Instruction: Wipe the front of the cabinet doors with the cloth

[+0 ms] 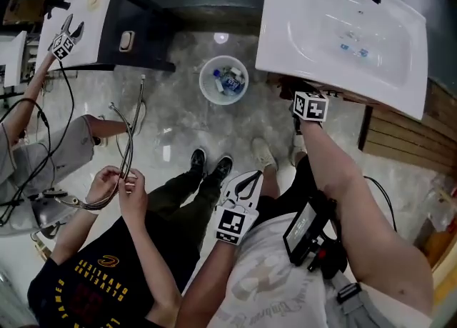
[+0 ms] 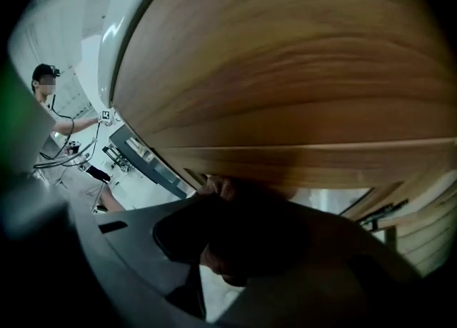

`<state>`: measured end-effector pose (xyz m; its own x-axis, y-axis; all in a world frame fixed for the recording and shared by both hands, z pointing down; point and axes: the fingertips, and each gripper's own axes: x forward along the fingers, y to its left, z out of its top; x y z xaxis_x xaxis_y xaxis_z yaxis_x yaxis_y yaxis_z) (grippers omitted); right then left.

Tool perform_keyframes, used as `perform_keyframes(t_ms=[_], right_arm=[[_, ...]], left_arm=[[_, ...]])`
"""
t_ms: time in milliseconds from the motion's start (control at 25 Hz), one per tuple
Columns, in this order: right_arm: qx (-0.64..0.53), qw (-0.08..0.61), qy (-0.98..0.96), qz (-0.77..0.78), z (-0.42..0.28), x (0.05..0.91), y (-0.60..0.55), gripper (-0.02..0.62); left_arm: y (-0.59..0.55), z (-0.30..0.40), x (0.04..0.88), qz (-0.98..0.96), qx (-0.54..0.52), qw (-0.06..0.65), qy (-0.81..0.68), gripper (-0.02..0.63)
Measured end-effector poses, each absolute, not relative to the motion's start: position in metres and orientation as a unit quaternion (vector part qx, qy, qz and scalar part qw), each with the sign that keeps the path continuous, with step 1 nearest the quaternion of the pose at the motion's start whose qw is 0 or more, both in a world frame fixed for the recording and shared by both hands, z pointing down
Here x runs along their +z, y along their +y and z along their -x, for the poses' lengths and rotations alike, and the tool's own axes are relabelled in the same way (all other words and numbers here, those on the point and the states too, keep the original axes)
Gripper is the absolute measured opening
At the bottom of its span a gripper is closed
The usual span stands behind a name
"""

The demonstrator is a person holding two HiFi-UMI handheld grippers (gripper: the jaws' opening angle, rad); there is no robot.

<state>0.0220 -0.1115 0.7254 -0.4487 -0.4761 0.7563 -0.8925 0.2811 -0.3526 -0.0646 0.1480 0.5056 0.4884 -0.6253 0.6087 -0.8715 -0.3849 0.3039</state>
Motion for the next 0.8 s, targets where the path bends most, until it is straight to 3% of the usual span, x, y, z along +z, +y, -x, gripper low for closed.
perform_keyframes(t_ms=[320,800], right_arm=[[0.384,0.275,-0.712,-0.52,-0.117,0.751,-0.107,0.121],[0.36,0.304,-0.684,-0.557,-0.183,0.744,-0.091,0.121]], left_arm=[[0.144,0.049,0.524,-0.826,0.216,0.292,-0.43,0.012],[0.138,0.03,0.528,-0.848,0.209,0.29,-0.391,0.012]])
